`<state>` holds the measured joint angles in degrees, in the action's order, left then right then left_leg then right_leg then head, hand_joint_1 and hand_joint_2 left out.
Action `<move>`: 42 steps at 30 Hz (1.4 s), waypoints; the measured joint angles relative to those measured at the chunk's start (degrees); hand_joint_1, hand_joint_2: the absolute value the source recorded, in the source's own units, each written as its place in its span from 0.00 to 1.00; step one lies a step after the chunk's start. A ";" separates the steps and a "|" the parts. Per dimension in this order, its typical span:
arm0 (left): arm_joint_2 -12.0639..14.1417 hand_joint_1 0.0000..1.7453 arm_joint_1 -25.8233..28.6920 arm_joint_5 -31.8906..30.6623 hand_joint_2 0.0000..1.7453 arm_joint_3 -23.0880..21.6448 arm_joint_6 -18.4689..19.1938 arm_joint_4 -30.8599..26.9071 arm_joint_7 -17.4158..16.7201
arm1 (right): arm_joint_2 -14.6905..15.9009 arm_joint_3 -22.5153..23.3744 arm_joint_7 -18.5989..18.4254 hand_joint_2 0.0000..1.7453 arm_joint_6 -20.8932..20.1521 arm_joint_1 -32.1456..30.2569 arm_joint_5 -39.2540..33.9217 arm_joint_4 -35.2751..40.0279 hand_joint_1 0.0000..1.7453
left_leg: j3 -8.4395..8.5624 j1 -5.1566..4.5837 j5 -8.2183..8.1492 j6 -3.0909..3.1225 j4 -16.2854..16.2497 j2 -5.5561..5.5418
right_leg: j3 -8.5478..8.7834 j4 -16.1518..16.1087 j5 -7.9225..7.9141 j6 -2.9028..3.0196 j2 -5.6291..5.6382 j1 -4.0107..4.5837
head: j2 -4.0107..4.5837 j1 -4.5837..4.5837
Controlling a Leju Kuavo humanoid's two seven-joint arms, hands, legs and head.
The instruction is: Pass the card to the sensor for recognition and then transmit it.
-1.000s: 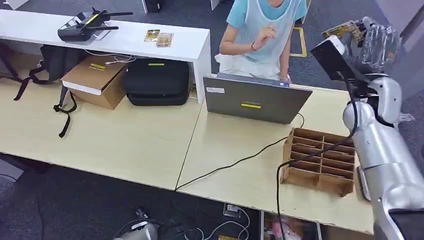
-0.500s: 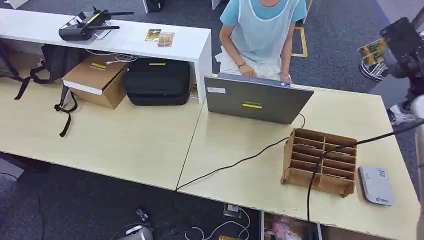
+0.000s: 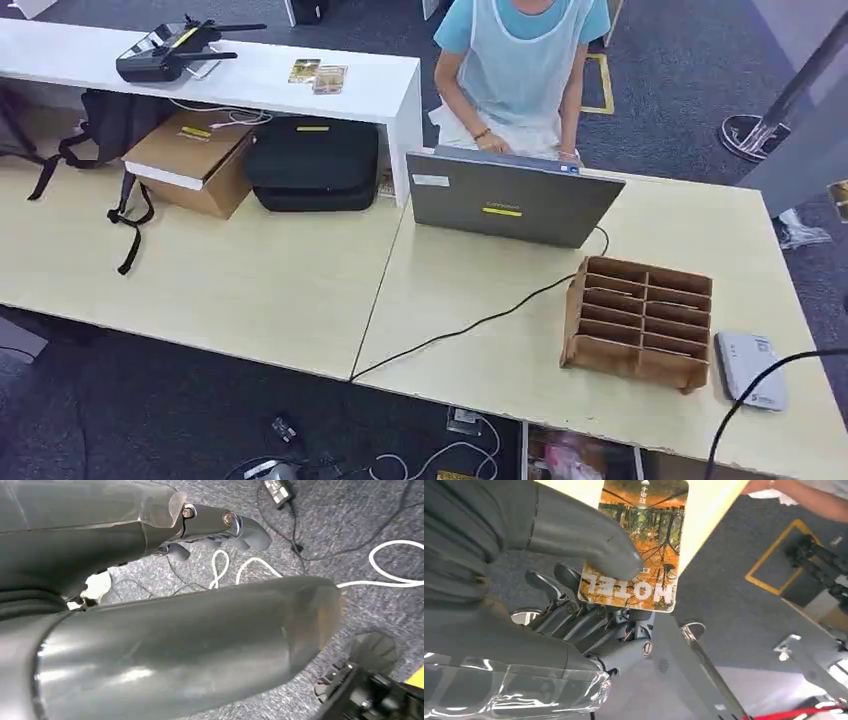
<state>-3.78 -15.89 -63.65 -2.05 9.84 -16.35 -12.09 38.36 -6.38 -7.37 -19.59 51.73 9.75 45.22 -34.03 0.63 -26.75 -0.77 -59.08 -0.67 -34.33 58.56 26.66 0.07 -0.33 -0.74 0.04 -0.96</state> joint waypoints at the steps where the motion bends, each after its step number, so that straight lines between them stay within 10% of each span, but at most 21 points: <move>1: 0.07 0.00 0.03 0.02 0.00 0.00 -0.09 0.00 0.00 | 0.69 0.00 0.02 1.00 -0.17 -0.54 -0.41 -0.30 1.00 | -0.01 0.00 0.00 0.00 0.00 0.00 | 0.00 0.00 0.00 0.00 0.00 0.00 | 0.00 0.02; 17: 0.72 0.00 0.36 0.90 0.00 0.07 -0.50 0.00 0.00 | 0.50 3.43 -1.09 1.00 2.01 -20.25 -2.07 3.19 1.00 | -0.06 0.01 -0.01 0.00 0.03 -0.11 | 0.01 0.00 0.04 -0.03 -0.11 0.01 | 0.00 0.00; 42: 1.44 0.00 0.51 3.19 0.00 0.11 -0.96 0.00 0.00 | -6.10 6.60 -3.98 1.00 3.85 -27.74 5.33 4.59 1.00 | -0.04 0.01 0.02 -0.03 0.04 -0.06 | 0.02 0.02 0.03 -0.02 -0.07 0.01 | 0.00 0.00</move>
<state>-2.34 -15.39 -60.46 -1.95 8.87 -16.35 -12.09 32.27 0.22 -11.34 -15.74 23.99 15.08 49.81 -34.07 0.64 -26.73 -0.80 -59.04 -0.74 -34.32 58.58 26.69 0.05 -0.40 -0.73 0.04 -0.96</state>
